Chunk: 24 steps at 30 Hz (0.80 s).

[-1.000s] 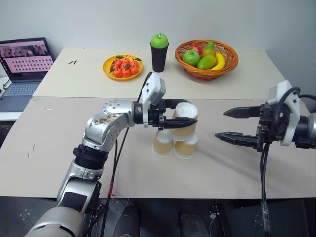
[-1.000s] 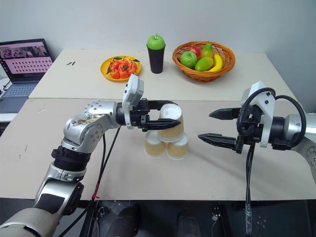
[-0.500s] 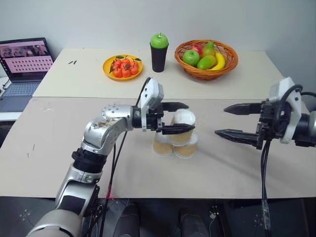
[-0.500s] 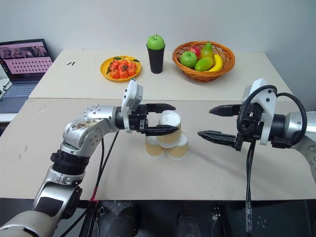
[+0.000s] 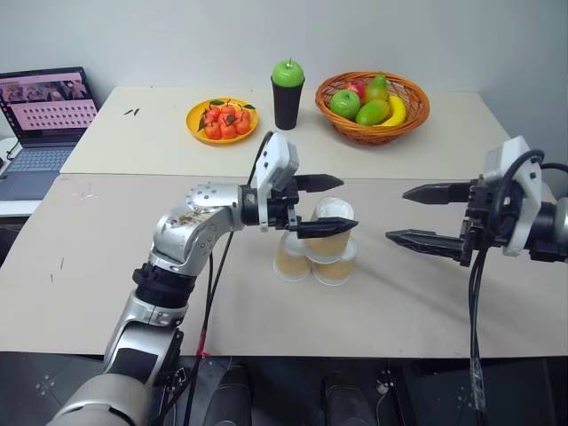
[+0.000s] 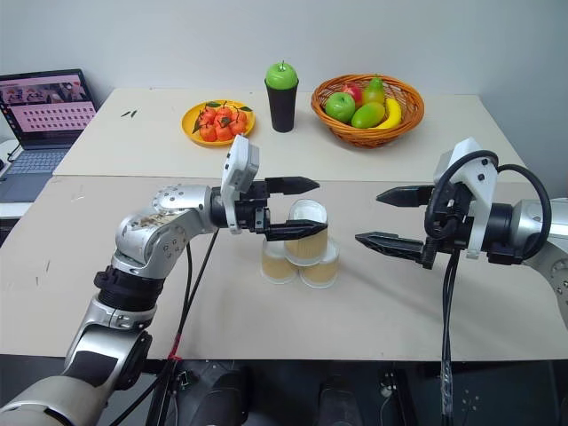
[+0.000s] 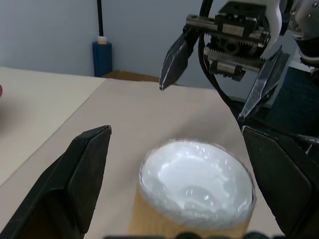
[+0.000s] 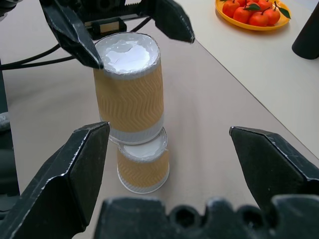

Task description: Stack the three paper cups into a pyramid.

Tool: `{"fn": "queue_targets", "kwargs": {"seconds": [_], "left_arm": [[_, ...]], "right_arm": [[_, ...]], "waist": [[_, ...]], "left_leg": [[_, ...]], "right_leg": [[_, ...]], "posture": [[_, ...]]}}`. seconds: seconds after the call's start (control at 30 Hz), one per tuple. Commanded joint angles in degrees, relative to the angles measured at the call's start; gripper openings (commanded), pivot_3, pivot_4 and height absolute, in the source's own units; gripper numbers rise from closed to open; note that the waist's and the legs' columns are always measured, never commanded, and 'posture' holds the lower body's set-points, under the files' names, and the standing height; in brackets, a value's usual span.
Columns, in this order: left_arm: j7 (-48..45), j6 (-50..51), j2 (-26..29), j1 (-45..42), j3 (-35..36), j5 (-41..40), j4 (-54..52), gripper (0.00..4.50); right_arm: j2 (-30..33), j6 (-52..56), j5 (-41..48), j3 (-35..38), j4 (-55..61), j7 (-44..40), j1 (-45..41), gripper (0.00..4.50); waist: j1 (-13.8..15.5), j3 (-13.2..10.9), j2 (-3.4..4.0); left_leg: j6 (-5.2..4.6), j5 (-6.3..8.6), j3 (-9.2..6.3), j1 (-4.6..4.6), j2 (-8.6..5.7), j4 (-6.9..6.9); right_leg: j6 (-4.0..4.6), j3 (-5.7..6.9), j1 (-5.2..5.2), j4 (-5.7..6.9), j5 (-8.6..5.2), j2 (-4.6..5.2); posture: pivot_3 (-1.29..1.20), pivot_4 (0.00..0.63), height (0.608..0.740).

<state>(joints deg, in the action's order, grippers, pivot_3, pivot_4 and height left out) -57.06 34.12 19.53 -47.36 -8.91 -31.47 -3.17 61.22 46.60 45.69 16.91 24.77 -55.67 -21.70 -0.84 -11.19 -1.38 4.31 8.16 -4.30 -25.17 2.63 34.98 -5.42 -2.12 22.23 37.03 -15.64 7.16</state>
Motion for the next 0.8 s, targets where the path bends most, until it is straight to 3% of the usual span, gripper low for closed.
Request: {"fn": "queue_targets", "kwargs": {"seconds": [0.03, 0.27, 0.33, 0.43, 0.53, 0.7, 0.8], "left_arm": [[0.9, 1.3, -0.9, -3.1, 2.3, -2.6, -3.5, 4.48], [10.0, 5.0, -2.0, -12.7, 12.0, -6.5, 1.8, 4.48], [11.5, 7.0, 0.6, -14.9, 15.1, -7.1, 4.3, 4.48], [10.1, 9.6, 9.2, -15.1, 16.4, -5.4, 4.8, 4.48], [8.3, 11.8, 17.6, -9.9, 18.7, -6.1, 1.0, 4.48], [3.7, 9.7, 28.3, 11.0, 18.8, -4.0, -13.4, 4.48], [4.3, 8.6, 30.2, 21.5, 18.4, -3.2, -21.6, 4.48]], "right_arm": [[0.3, -1.7, -0.3, 1.1, 0.1, -0.3, -1.3, 4.5], [0.4, -0.8, 0.1, 1.1, 0.3, 0.1, -1.5, 4.5], [0.9, -0.6, 0.2, 2.6, 0.2, 0.0, -0.5, 4.5], [1.3, -1.6, 1.2, 7.6, 0.9, -2.1, 2.7, 4.5], [1.5, -1.1, 2.3, 11.7, 1.0, -3.2, 5.1, 4.5], [0.9, -0.9, 1.6, 13.4, 2.5, -6.6, 14.0, 4.5], [0.1, -2.6, 0.0, 10.8, 1.3, -6.2, 15.6, 4.5]], "waist": [[0.0, 0.0, 0.0], [-0.1, 0.0, 0.0], [-0.3, 0.0, 0.0], [-0.7, 0.0, 0.0], [-1.0, 0.0, 0.01], [-1.0, 0.0, -0.02], [-0.7, 0.0, -0.03]], "left_leg": [[0.0, 0.0, 0.0, 0.0, 0.0, 0.0], [0.0, 0.0, 0.0, 0.0, 0.0, 0.02], [-0.01, 0.0, 0.0, 0.01, 0.0, 0.01], [-0.01, 0.01, 0.0, 0.03, 0.0, -0.06], [-0.01, 0.01, 0.01, 0.01, 0.0, -0.08], [-0.01, 0.01, 0.02, 0.02, 0.02, -0.12], [-0.01, 0.01, 0.04, 0.0, 0.02, -0.11]], "right_leg": [[0.0, 0.0, 0.0, 0.0, 0.0, 0.0], [-0.01, 0.0, 0.0, 0.0, 0.0, 0.0], [-0.01, 0.0, 0.0, 0.01, -0.01, 0.0], [-0.02, -0.02, 0.02, 0.0, -0.01, 0.0], [-0.02, -0.03, 0.04, -0.02, -0.02, 0.0], [-0.02, -0.03, 0.0, -0.03, -0.02, 0.0], [0.0, -0.05, 0.02, -0.03, -0.02, 0.0]], "posture": [[0.0, 0.15, 0.737], [0.0, 0.15, 0.737], [0.0, 0.15, 0.737], [0.0, 0.15, 0.737], [0.0, 0.15, 0.737], [0.0, 0.15, 0.737], [0.0, 0.15, 0.737]]}}
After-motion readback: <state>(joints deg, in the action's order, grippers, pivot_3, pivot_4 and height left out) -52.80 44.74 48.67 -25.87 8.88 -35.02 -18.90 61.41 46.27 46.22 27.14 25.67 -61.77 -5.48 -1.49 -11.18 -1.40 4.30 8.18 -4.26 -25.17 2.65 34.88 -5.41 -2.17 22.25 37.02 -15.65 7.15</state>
